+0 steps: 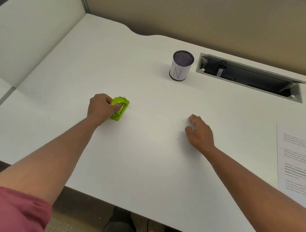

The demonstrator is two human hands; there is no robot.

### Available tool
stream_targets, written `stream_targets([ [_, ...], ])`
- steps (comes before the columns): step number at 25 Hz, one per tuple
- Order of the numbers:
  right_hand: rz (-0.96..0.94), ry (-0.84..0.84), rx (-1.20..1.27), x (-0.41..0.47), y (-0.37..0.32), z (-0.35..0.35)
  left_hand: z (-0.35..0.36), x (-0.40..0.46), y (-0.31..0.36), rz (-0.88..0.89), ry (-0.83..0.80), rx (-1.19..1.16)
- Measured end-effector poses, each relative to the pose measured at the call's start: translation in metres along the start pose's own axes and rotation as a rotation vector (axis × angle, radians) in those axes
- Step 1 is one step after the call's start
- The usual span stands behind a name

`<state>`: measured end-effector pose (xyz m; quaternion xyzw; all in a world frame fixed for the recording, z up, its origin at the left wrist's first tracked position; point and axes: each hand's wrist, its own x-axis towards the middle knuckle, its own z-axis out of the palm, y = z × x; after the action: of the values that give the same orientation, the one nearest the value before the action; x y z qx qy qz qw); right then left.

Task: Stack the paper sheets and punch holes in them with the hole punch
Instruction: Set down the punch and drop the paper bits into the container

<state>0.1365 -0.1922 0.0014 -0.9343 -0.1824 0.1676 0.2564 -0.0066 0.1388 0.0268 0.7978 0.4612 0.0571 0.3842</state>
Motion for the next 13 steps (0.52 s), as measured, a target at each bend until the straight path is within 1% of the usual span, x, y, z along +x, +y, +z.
stream_targets([
  [3, -0.001, -0.010, 0.000, 0.001, 0.001, 0.000, 0.000, -0.002, 0.001, -0.005, 0.010, 0.017],
  [5, -0.018, -0.015, 0.012, 0.001, 0.001, -0.003, 0.003, -0.010, 0.006, 0.026, 0.103, 0.084],
  [6, -0.034, -0.016, 0.017, 0.001, 0.002, -0.004, 0.009, -0.016, 0.010, 0.101, 0.163, 0.109],
  [7, -0.048, -0.013, 0.016, 0.001, 0.002, -0.005, 0.018, -0.023, 0.016, 0.218, 0.204, 0.111],
  [8, -0.056, -0.008, 0.014, 0.002, 0.002, -0.005, 0.031, -0.031, 0.023, 0.356, 0.197, 0.101],
  [9, -0.056, -0.004, 0.013, 0.002, 0.002, -0.005, 0.047, -0.038, 0.031, 0.484, 0.135, 0.089],
  [10, -0.054, -0.002, 0.016, 0.004, 0.002, -0.004, 0.064, -0.043, 0.038, 0.568, 0.035, 0.090],
  [11, -0.047, -0.003, 0.019, 0.007, 0.001, -0.004, 0.080, -0.048, 0.046, 0.600, -0.071, 0.107],
  [12, -0.040, -0.008, 0.022, 0.010, 0.001, -0.003, 0.095, -0.051, 0.051, 0.597, -0.150, 0.130],
  [13, -0.030, -0.020, 0.018, 0.013, 0.000, -0.003, 0.109, -0.051, 0.054, 0.580, -0.192, 0.151],
])
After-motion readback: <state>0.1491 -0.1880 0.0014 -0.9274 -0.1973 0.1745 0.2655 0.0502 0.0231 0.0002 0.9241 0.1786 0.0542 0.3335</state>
